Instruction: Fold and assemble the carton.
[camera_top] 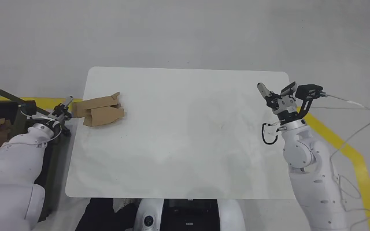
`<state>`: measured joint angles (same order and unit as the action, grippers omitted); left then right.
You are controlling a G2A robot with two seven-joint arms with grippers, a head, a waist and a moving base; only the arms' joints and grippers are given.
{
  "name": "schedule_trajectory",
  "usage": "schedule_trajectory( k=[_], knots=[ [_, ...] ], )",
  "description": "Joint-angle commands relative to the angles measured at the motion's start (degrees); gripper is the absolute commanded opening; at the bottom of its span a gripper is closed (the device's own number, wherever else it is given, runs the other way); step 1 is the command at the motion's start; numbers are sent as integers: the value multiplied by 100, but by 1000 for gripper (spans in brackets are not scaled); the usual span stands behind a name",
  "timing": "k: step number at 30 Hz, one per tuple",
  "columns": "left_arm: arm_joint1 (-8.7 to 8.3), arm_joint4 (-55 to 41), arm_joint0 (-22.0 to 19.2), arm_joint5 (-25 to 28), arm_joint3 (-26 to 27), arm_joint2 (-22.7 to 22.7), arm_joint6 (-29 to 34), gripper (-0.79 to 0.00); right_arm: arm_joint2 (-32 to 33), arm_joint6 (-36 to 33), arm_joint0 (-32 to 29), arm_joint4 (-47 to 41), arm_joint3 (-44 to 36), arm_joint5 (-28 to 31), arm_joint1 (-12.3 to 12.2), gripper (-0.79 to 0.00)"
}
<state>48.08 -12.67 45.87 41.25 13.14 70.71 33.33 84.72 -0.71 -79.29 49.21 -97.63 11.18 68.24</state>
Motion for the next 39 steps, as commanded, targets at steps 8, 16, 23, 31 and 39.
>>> schedule_trajectory(
  k=[8,16,23,31,39],
  knots=[
    [21,92,-24,71,-86,26,22,-643,0,0,0,0,0,0,0,0],
    [21,144,-24,194,-70,64,147,-785,0,0,0,0,0,0,0,0],
    [-4,37,-36,308,-88,172,259,-785,0,0,0,0,0,0,0,0],
    [-151,-456,-109,669,-41,515,594,-785,0,0,0,0,0,0,0,0],
    [-225,-1679,-119,789,432,985,2124,-785,0,0,0,0,0,0,0,0]
  ],
)
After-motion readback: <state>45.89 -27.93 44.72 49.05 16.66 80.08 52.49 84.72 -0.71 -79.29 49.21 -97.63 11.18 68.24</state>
